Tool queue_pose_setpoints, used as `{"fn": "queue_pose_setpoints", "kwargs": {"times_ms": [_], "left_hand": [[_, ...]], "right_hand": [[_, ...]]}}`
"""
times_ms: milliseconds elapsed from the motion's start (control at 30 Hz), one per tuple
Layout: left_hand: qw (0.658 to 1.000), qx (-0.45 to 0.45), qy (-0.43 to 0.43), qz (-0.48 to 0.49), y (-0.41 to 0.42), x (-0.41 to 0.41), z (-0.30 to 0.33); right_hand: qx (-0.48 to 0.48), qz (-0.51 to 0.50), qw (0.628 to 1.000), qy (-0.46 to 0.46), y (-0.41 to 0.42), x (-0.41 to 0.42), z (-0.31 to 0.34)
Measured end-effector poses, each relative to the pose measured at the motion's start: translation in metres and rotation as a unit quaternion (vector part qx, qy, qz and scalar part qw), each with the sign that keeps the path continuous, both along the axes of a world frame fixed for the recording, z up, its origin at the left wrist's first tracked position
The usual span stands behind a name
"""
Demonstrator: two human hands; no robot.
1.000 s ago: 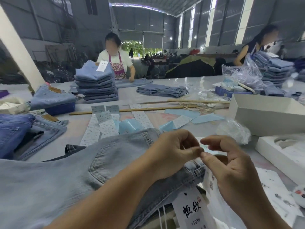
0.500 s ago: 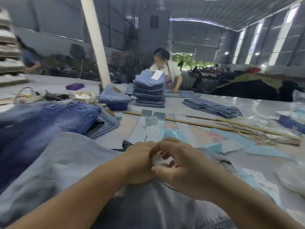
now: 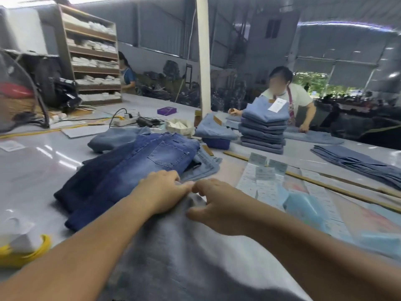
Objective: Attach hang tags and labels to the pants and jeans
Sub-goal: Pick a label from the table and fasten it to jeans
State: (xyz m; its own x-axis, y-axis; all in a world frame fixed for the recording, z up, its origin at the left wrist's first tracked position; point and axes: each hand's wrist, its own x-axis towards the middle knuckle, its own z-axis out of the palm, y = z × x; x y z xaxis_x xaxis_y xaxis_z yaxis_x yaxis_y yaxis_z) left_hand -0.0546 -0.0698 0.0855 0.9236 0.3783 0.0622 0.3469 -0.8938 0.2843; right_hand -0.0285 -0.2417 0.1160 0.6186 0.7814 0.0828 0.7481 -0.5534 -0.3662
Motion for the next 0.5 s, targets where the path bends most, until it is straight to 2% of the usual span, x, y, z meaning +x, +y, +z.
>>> {"fn": "queue_pose_setpoints", "kwargs": {"times_ms": [100, 233, 400, 500], "left_hand": [[0.997, -0.069, 0.024, 0.035, 0.035, 0.014, -0.01], [0.991, -0.097, 0.052, 0.078, 0.075, 0.038, -0.022], [0.983, -0.042, 0.116, 0.138, 0.117, 0.062, -0.051], [0.985, -0.015, 0.112, 0.13, 0.128, 0.075, -0.078]], "right_hand": [[-0.017, 0.003, 1.0, 0.004, 0.037, 0.014, -0.008], [-0.037, -0.04, 0.999, 0.005, 0.093, 0.048, -0.017], [0.007, -0.107, 0.989, 0.102, 0.155, 0.09, -0.026], [0.018, -0.175, 0.979, 0.099, 0.184, 0.115, -0.038]]}}
